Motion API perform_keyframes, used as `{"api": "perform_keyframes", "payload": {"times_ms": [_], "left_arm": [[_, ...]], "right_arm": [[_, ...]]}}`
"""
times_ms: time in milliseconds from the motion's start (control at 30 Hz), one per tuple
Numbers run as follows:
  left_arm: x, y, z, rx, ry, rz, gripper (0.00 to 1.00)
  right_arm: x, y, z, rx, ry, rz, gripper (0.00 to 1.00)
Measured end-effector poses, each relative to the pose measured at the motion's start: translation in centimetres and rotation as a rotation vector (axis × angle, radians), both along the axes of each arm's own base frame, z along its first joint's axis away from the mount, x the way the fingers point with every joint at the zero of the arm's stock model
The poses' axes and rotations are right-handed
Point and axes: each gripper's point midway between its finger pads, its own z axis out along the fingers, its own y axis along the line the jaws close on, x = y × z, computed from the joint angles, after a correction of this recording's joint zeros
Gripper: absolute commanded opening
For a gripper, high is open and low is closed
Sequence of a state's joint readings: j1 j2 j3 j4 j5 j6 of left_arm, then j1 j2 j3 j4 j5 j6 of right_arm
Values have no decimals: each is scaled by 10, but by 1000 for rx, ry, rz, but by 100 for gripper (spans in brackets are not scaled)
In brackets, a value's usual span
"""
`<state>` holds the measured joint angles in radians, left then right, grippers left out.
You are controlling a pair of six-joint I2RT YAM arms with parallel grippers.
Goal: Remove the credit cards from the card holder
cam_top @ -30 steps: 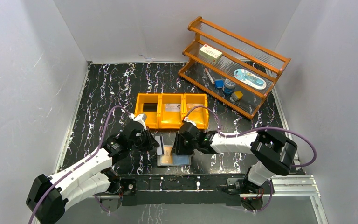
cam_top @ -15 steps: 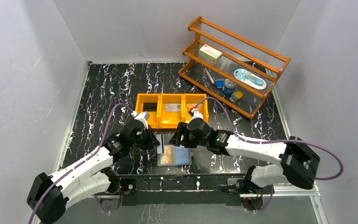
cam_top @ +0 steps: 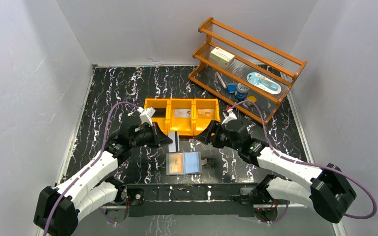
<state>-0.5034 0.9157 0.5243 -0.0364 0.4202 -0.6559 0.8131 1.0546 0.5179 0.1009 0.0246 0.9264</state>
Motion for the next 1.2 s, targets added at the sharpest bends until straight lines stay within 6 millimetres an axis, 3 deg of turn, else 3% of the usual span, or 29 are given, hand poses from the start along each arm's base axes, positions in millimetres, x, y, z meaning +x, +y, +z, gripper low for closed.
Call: {"api": "perform_keyframes", "payload": {"times_ms": [100, 433, 867, 1033, 1200], "left_arm": [[-7, -11, 9, -83, 2, -56, 0], [-19, -37, 45, -304, 6, -192, 0], [-31, -43, 57, -375, 15, -272, 0], [-33, -40, 51, -346, 14, -271, 19], [-28, -36, 45, -296, 9, -242, 42]], "right_arm": [[-6, 6, 1, 78, 17, 65, 69], [-29, 48, 41, 317, -23, 322, 51], [-43, 60, 65, 446, -57, 455, 16], [-48, 57, 65, 468, -58, 470, 0], [-48, 52, 68, 474, -71, 467, 0]]}}
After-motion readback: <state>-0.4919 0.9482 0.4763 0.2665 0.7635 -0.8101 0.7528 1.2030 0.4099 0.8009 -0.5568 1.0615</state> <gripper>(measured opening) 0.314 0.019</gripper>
